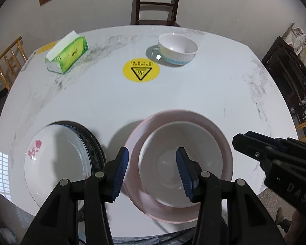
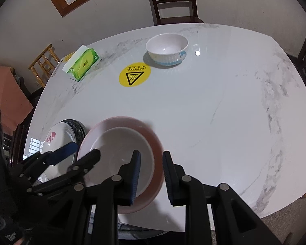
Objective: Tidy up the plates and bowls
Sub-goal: 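Move both grippers away from the nested bowls toward the small white bowl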
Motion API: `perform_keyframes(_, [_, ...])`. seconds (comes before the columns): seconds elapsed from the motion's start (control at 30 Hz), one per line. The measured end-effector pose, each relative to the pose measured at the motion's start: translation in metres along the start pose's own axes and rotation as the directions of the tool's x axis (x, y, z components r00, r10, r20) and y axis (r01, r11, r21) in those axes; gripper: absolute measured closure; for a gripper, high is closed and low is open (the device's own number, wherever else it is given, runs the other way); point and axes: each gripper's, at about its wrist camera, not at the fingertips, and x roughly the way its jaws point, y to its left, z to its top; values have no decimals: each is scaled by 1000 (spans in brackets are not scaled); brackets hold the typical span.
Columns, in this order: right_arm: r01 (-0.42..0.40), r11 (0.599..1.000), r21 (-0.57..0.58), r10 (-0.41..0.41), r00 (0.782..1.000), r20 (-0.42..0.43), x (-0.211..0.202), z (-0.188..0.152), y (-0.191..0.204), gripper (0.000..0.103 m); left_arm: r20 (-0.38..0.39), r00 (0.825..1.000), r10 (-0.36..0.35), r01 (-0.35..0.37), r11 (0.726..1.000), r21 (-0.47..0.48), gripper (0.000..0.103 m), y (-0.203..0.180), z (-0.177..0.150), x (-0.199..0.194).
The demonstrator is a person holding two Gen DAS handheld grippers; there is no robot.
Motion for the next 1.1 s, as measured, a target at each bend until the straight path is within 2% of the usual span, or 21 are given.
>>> perform_keyframes(0.23, [14,1000,2,-14,1000,11,2,15,-20,80,54,998,25,-25,1000,15,57,2,15,-4])
perform_keyframes(0.33, [29,1000,-7,-29,1000,10,6,25,-29,80,52,998,42,-43,999,18,45,6,27,3])
perform_keyframes(0.43, [21,999,-27,-21,1000,0,13,38,-38,80,48,997,54,-55,998,17,45,12,41,11])
perform_keyframes(0.67, [-12,1000,-19,11,1000,-18,33,73,-66,80,26,999,35,-34,999,-20,45,31,82,35])
perform_keyframes(0.8, [-1,1000,-14,1,1000,-16,45,98,-78,80,8,1000,25,-24,999,-39,45,36,110,57])
perform_keyframes(0.97, [-15,1000,-8,15,1000,-16,64,126,-88,80,13,999,41,-41,999,-17,45,31,138,78])
perform_keyframes(1.1, [-57,998,-4,56,998,-23,84,151,-94,80,10,999,-51,51,998,-36,45,27,161,94])
